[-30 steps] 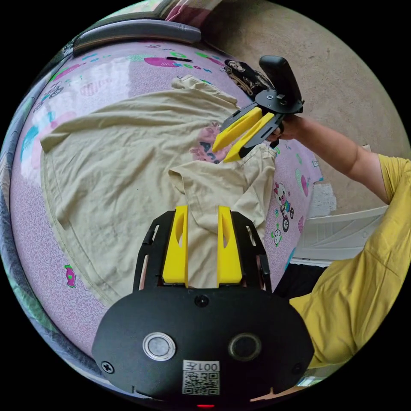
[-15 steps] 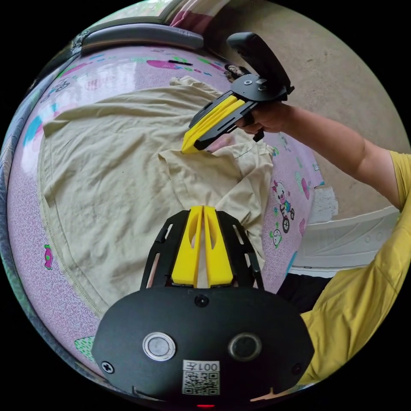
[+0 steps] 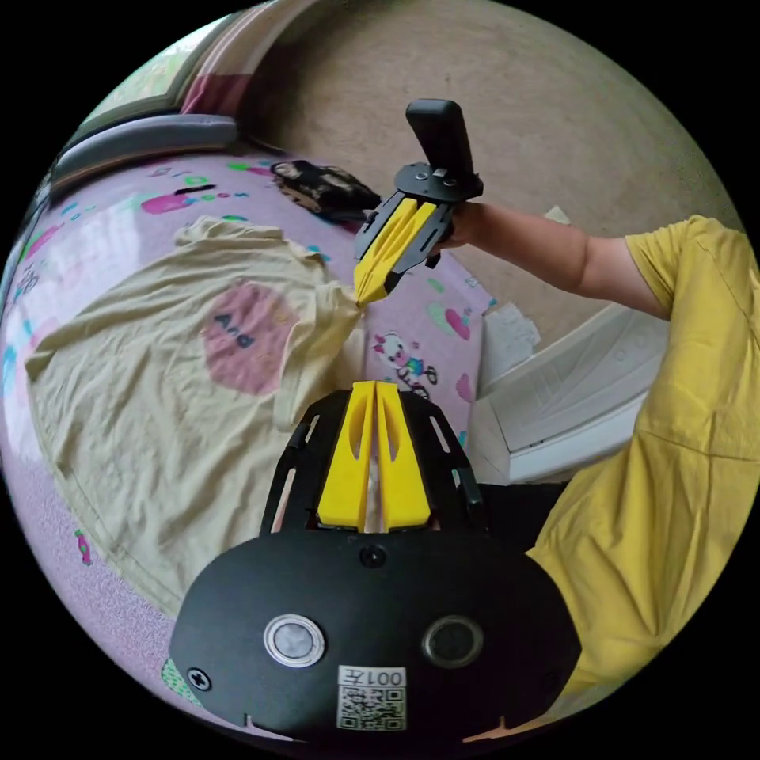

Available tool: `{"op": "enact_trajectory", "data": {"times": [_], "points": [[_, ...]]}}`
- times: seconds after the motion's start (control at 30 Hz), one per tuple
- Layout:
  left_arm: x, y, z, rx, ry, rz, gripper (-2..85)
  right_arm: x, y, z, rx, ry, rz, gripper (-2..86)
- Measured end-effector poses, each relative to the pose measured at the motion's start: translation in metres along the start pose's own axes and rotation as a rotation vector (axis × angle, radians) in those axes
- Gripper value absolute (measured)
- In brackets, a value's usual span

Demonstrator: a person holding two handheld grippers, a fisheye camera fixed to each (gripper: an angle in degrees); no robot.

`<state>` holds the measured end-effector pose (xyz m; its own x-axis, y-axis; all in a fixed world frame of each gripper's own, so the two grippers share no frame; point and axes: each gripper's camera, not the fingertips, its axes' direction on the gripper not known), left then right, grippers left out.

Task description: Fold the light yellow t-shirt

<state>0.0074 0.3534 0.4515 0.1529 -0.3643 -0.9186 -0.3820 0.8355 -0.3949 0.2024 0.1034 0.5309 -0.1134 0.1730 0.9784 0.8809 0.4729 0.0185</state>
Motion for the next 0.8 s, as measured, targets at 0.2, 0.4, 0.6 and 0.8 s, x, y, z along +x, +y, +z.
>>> {"op": "enact_trajectory", "data": {"times": [0.2,0.4,0.6,0.8], "points": [[0.076,-0.003,0.068,-0.083,0.147,0.144,-1.3,-0.055,0.093,0.012,-0.015,-0.101,0.004,-0.1],[0.13,0.015,0.144,-0.169,0.141,0.165,-1.4,-0.104,0.18,0.08,-0.068,-0.148,-0.009,-0.1],[0.135,0.03,0.228,-0.329,0.013,0.097,-1.5,-0.121,0.242,0.144,-0.052,0.004,0.091,0.1],[0.138,0.041,0.283,-0.405,-0.124,0.054,-1.5,-0.116,0.281,0.143,0.048,0.043,0.231,0.4]]}}
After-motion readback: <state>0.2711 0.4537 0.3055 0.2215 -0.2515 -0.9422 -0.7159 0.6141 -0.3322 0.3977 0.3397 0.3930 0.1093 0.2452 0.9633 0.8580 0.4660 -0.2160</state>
